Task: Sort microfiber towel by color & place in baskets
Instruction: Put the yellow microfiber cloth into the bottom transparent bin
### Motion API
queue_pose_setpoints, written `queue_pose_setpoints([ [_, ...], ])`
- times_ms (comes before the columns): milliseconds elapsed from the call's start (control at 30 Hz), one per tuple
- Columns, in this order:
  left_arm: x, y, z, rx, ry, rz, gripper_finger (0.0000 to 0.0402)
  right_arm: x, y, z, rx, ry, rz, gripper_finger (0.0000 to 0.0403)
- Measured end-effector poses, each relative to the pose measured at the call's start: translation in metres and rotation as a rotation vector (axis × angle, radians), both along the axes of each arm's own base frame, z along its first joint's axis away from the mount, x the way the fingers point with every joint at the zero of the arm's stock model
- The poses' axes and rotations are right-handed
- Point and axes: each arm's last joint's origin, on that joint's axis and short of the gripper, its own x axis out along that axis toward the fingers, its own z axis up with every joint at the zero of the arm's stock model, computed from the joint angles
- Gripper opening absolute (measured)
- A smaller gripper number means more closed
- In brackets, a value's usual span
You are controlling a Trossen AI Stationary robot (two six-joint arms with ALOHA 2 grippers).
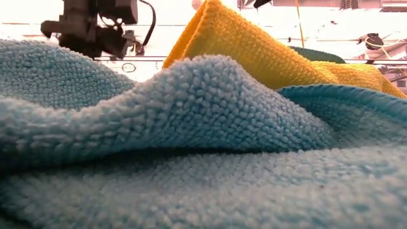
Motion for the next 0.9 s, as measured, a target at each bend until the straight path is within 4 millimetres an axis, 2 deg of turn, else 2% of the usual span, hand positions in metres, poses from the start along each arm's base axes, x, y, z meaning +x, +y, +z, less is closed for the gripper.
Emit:
queue_pose_setpoints([
  [200,-0.004,0.0,0.022,0.012,0.041,-0.013,0.025,0.0,0.0,0.0,0.0,0.0,0.0,0.0247],
  [367,-0.01,0.001,0.022,0.064,0.107,0.008,0.0246,0.0,0.0,0.0,0.0,0.0,0.0,0.0247],
  [467,-0.01,0.0,0.022,0.074,0.109,0.006,0.0226,0.0,0.0,0.0,-0.001,0.001,0.001,0.0247],
  [633,-0.007,-0.006,0.019,0.074,0.086,-0.021,0.0154,0.0,0.0,0.0,-0.001,0.001,0.001,0.0247],
  [900,-0.006,-0.012,-0.011,0.028,0.057,-0.049,0.0014,0.001,0.0,0.0,0.015,-0.001,0.014,0.0247],
])
